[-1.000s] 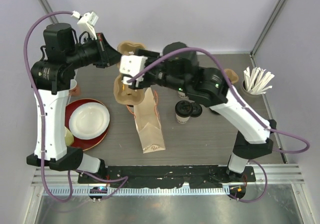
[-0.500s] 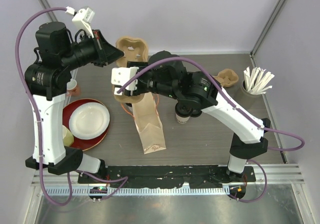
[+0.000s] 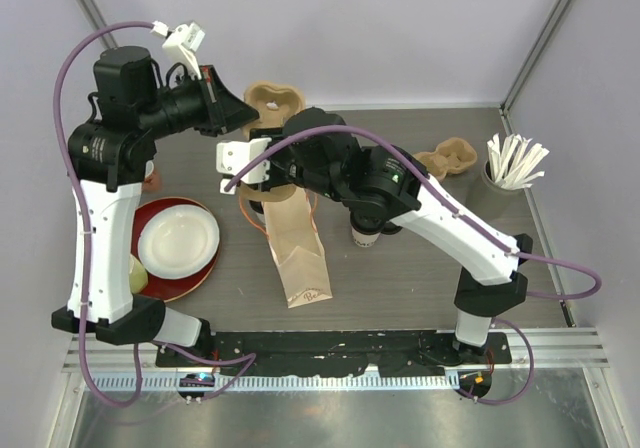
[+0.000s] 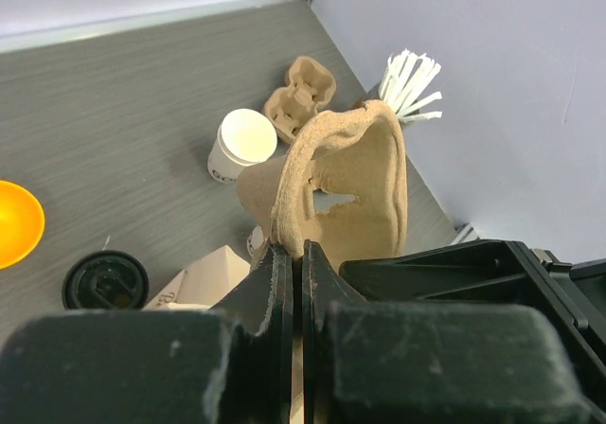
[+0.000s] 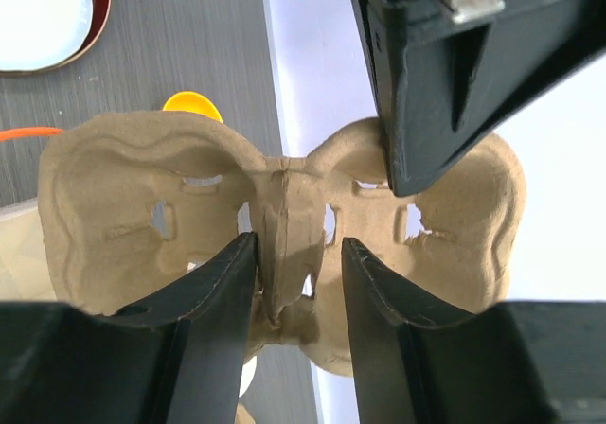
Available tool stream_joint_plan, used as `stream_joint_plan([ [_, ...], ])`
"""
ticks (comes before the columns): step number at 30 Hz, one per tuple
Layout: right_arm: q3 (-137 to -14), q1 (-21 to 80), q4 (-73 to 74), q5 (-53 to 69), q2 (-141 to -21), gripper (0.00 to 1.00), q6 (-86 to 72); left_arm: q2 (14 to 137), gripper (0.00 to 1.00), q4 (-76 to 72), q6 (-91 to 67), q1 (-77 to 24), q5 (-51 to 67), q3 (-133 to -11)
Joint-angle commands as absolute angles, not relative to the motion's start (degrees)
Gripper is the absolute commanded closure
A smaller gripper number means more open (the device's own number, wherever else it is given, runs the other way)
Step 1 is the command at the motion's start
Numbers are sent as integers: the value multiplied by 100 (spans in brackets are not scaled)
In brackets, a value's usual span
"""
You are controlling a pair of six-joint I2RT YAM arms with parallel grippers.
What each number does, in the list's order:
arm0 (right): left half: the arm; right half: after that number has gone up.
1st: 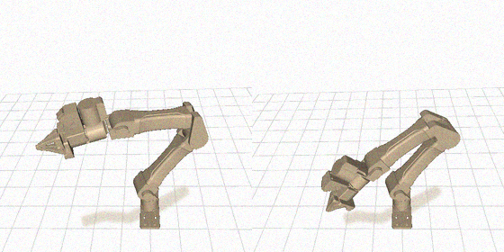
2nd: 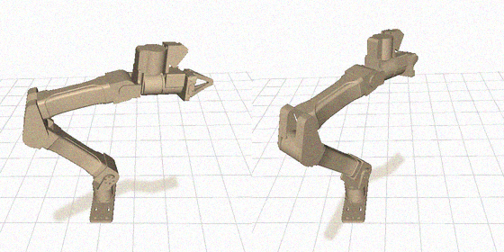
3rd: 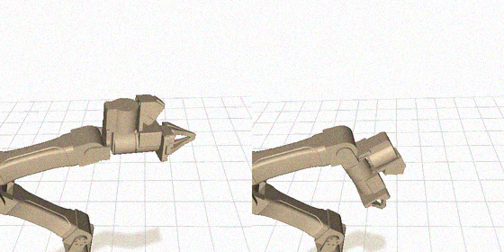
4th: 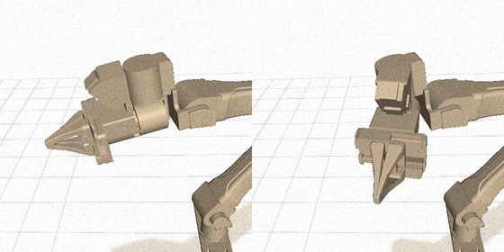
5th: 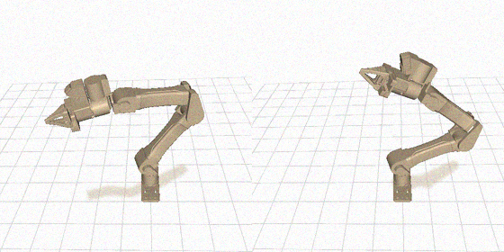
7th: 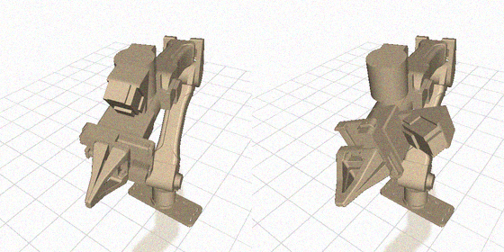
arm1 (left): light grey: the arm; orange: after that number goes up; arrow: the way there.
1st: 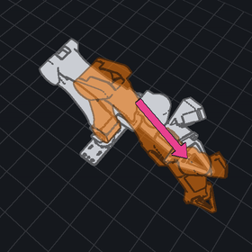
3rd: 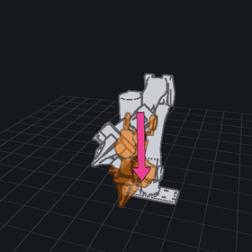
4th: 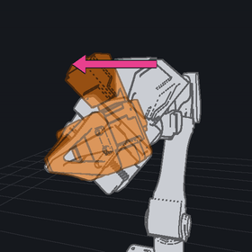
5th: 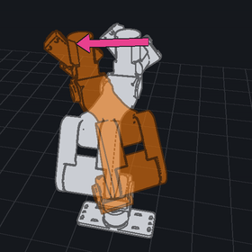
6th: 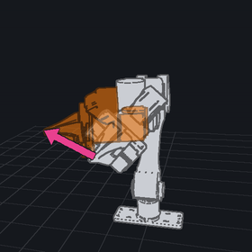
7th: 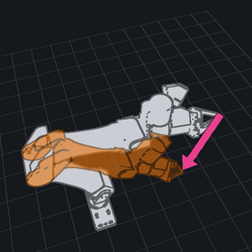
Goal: Pack the takeout coffee
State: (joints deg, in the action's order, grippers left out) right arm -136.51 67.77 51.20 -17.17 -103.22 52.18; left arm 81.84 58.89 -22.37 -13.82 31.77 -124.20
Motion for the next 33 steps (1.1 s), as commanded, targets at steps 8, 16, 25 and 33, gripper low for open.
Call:
stream_joint_plan([
  [8, -13606, 6777, 4746, -2109, -10406, 74, 5528, 8147, 100, 5722, -2434, -1521, 3524, -12445],
  [16, -13316, 6408, 4649, -1751, -10047, 99, 5353, 8121, 49, 5862, -2058, -1512, 3314, -12524],
  [25, -12806, 5502, 5290, 1245, -9106, 99, 5009, 7849, 2, 6346, -977, -986, 2276, -12465],
  [33, -12604, 5493, 5021, 1908, -9202, 99, 4599, 7901, 38, 5696, -589, -809, 3197, -10286],
])
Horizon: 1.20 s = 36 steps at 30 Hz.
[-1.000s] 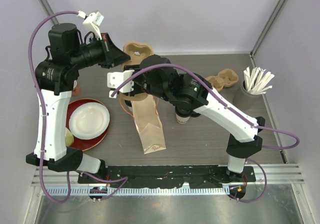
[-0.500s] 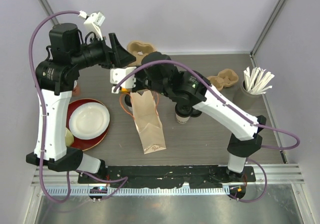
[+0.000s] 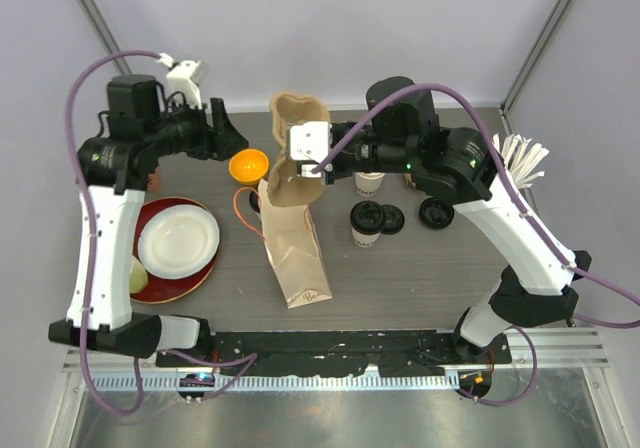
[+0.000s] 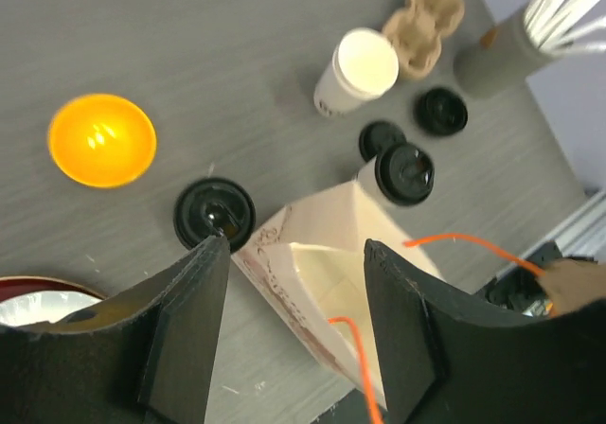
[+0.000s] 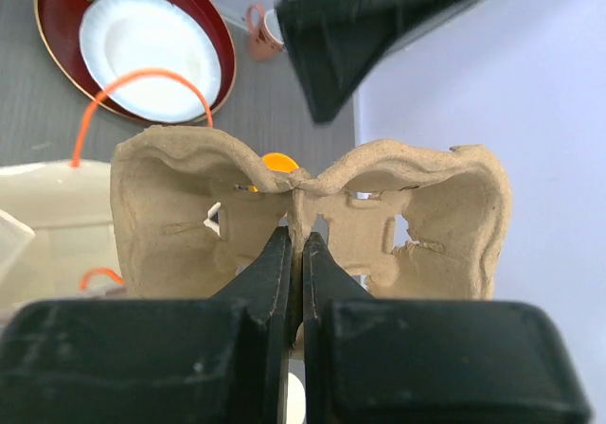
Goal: Pack the takeout coffee
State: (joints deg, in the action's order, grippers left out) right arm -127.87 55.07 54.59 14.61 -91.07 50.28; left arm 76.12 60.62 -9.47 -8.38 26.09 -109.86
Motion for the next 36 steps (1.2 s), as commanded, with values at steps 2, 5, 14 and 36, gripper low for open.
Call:
stream_joint_plan([
  [2, -12446, 5484, 4765, 1855, -9211, 99, 4457, 7980, 36, 5547, -563, -809, 3585, -10108],
  [5, -12331, 5493, 4185, 1732, -9211, 99, 4070, 8024, 32, 5327, -527, -800, 3779, -9844],
  [14, -11472, 5493, 3701, 1863, -8869, 99, 3868, 8033, 28, 5562, -27, -817, 4886, -9440],
  [36, -11022, 5546, 4667, 2232, -8947, 99, 3744, 8174, 58, 5977, 1266, -1336, 4368, -8789],
])
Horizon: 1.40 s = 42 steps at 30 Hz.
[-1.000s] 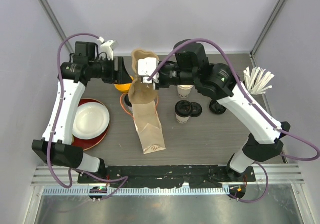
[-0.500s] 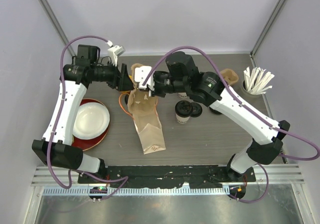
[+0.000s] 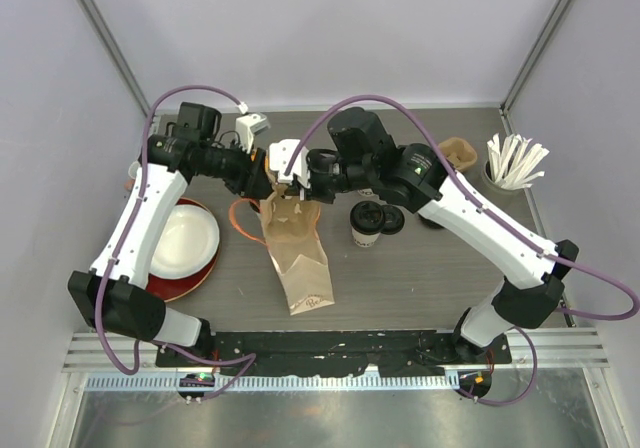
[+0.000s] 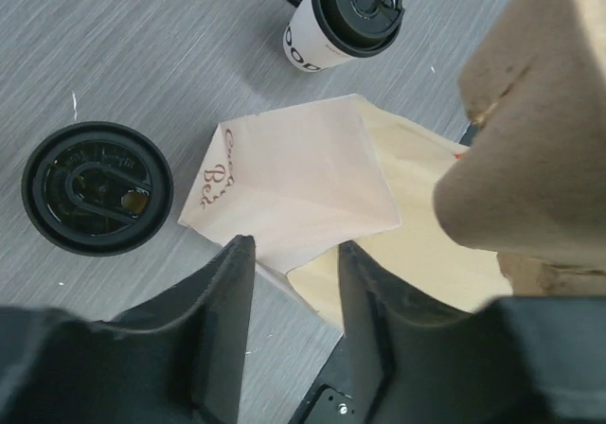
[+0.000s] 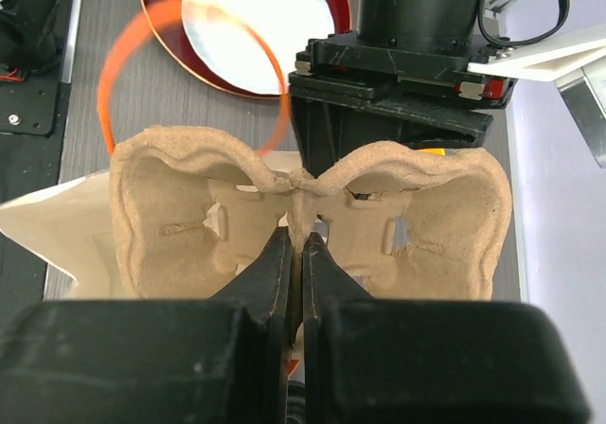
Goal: Pack the takeout coffee
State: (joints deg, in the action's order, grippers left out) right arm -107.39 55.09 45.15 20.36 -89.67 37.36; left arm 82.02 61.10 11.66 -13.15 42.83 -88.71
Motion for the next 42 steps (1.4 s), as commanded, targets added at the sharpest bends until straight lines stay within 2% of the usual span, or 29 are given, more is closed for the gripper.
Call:
stream_joint_plan([
  [1, -10995, 5555, 4710, 2267, -8930, 99, 3753, 8183, 62, 5950, 1266, -1327, 4429, -8754],
  [2, -10986, 5563, 4746, 2294, -8930, 99, 3753, 8174, 66, 5924, 1240, -1327, 4473, -8745],
  [3, -11021, 5563, 4816, 2303, -8947, 99, 3762, 8174, 76, 5898, 1239, -1336, 4465, -8736],
  [5, -11118, 5607, 5088, 2347, -9017, 99, 3805, 8174, 85, 5871, 1169, -1336, 4412, -8771],
  [7, -11144, 5712, 5307, 2312, -9035, 99, 3841, 8174, 100, 5827, 1134, -1336, 4430, -8833],
  [13, -11092, 5897, 5642, 2171, -9035, 99, 3911, 8130, 100, 5362, 388, -1336, 3938, -8965],
  [20, -10854, 6012, 5599, 1943, -9176, 99, 3446, 8069, 100, 4922, -421, -1354, 4376, -8913],
  [29, -10302, 6003, 5326, 1433, -9316, 99, 2742, 7981, 100, 4676, -545, -1547, 4456, -8701],
  [36, -9897, 5845, 5071, 1898, -9466, 99, 2646, 8033, 100, 4772, -510, -1573, 4403, -8842],
  [42, -9484, 5836, 4825, 1784, -9466, 99, 2654, 8226, 100, 4851, -694, -1591, 4509, -9061],
])
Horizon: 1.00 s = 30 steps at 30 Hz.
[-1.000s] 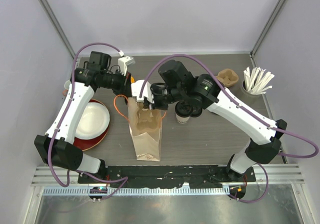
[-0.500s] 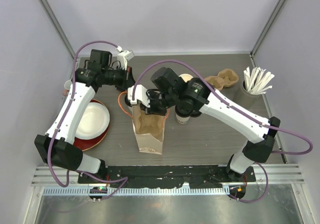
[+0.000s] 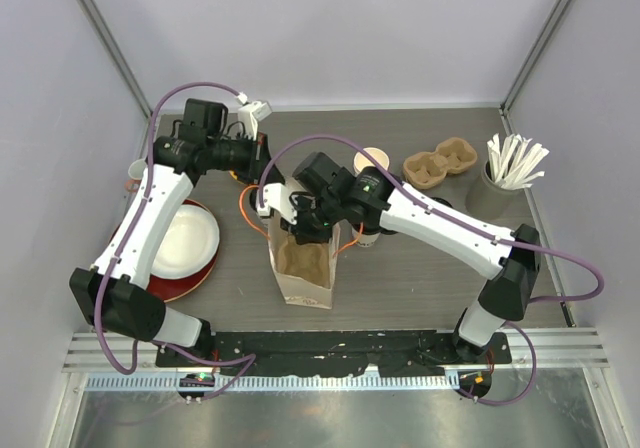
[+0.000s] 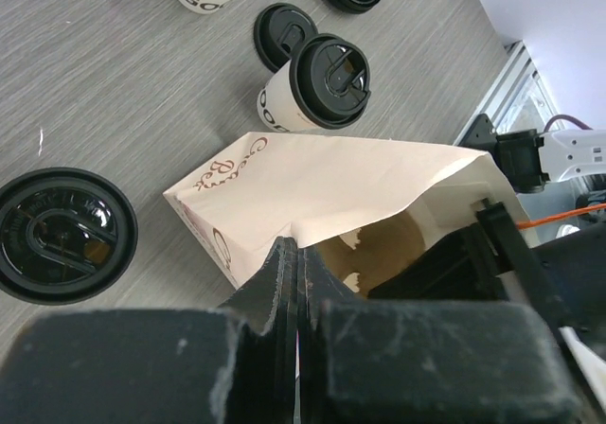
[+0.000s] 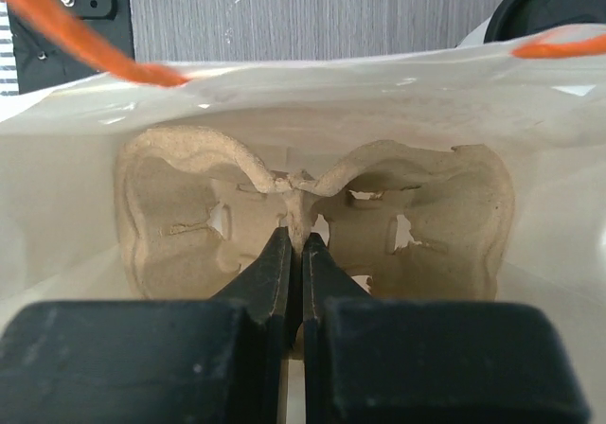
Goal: Pack the takeout coffee
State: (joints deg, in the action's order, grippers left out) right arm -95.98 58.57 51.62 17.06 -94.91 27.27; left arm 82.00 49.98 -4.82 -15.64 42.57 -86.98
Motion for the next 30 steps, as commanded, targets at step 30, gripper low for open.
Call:
stream_joint_plan([
  [30, -8368, 5405, 4186, 1627, -10732, 96, 1785, 9791, 100, 5555, -1107, -1731, 4597, -10485],
])
